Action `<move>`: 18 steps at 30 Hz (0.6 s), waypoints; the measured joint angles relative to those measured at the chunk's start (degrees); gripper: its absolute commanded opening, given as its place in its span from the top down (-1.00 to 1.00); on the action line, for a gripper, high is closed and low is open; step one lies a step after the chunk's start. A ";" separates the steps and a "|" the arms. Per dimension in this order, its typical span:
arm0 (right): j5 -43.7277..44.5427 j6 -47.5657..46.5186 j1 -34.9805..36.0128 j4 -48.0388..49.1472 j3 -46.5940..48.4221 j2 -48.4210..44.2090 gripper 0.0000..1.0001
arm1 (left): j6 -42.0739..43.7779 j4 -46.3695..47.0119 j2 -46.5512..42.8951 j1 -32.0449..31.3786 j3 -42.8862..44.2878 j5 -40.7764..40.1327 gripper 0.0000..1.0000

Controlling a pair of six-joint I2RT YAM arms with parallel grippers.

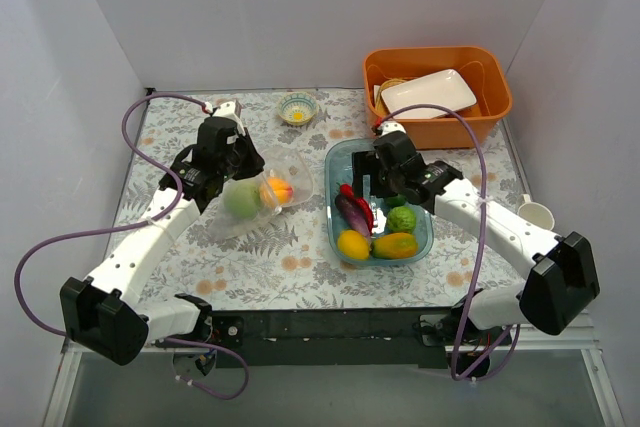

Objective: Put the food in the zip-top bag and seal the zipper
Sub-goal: Place the fake fruit in the zipper food storage bag, then pick up the fake fruit from the bin.

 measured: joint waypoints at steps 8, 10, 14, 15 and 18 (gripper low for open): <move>2.49 2.08 -0.37 -12.52 0.09 0.31 -0.89 | -0.50 0.07 0.04 0.00 -0.24 0.24 0.94; 3.41 2.93 -0.35 -14.51 -0.59 -0.31 -0.89 | -0.72 0.09 0.04 0.00 -0.33 0.48 0.94; 5.68 3.89 -0.35 -17.66 -1.64 -0.59 -0.89 | -0.85 0.35 0.07 0.00 -0.39 0.92 0.94; 6.23 4.07 -0.35 -18.16 -1.88 -0.52 -0.89 | -0.81 0.46 0.09 0.00 -0.37 0.96 0.94; 7.80 4.26 -0.37 -18.86 -2.51 0.81 -0.89 | -0.66 0.48 0.09 0.00 -0.37 1.01 0.94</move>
